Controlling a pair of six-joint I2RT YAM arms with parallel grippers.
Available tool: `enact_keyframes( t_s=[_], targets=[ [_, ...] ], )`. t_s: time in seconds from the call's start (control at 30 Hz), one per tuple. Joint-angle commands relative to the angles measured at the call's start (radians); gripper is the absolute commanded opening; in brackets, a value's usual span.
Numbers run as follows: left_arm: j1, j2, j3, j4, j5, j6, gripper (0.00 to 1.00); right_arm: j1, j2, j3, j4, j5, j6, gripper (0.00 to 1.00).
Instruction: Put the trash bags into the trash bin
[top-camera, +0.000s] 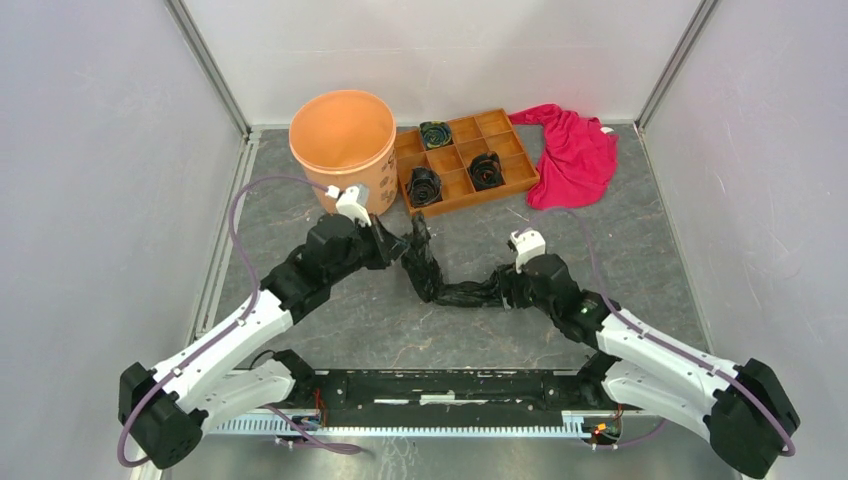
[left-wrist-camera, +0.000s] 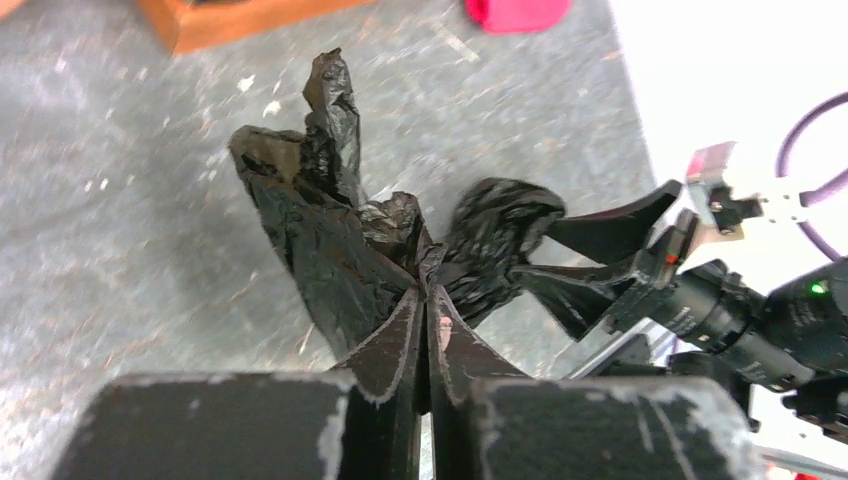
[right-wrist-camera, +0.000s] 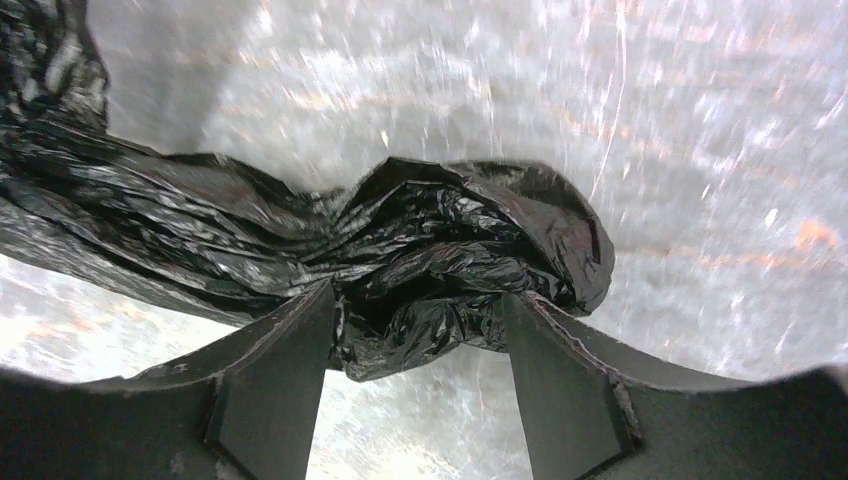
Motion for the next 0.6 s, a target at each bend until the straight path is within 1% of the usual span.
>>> enact_keyframes(
  t_s=[0.0, 0.07, 0.13, 0.23, 0.27, 0.3, 0.33, 0.4, 0.43, 0.47, 0.57],
  targets=[
    [0.004, 0.003, 0.181, 0.091, 0.047, 0.127, 0.04, 0.0, 0.014, 0.165, -0.022, -0.006, -0.057, 0.7],
    [0.003, 0.037, 0.313, 0.076, 0.06, 0.192, 0.02, -0.001, 0.021, 0.23, -0.025, -0.028, -0.062, 0.72],
    [0.003, 0.062, 0.433, 0.098, 0.144, 0.243, 0.02, -0.001, 0.029, 0.287, -0.033, -0.039, -0.063, 0.73],
    [0.003, 0.055, 0.524, 0.211, 0.338, 0.241, 0.02, 0.0, 0.023, 0.361, -0.039, -0.041, -0.066, 0.75],
    [0.002, 0.041, 0.52, 0.258, 0.365, 0.231, 0.02, -0.001, 0.013, 0.369, -0.036, -0.039, -0.068, 0.76],
    [0.002, 0.024, 0.499, 0.291, 0.399, 0.207, 0.02, 0.0, 0.003, 0.366, -0.025, -0.034, -0.072, 0.77],
    [0.002, 0.0, 0.465, 0.316, 0.403, 0.196, 0.02, 0.0, -0.013, 0.352, -0.008, -0.027, -0.081, 0.79],
    [0.003, -0.059, 0.365, 0.335, 0.373, 0.169, 0.02, -0.001, -0.033, 0.306, 0.014, 0.027, -0.092, 0.83],
    [0.002, -0.098, 0.308, 0.331, 0.336, 0.162, 0.02, -0.001, -0.036, 0.285, 0.01, 0.065, -0.094, 0.84],
    [0.002, -0.14, 0.242, 0.316, 0.267, 0.15, 0.02, -0.004, -0.034, 0.269, -0.003, 0.095, -0.099, 0.84],
    [0.002, -0.277, 0.021, 0.329, 0.132, 0.068, 0.02, -0.01, -0.01, 0.221, -0.042, 0.222, -0.103, 0.85]
  ],
)
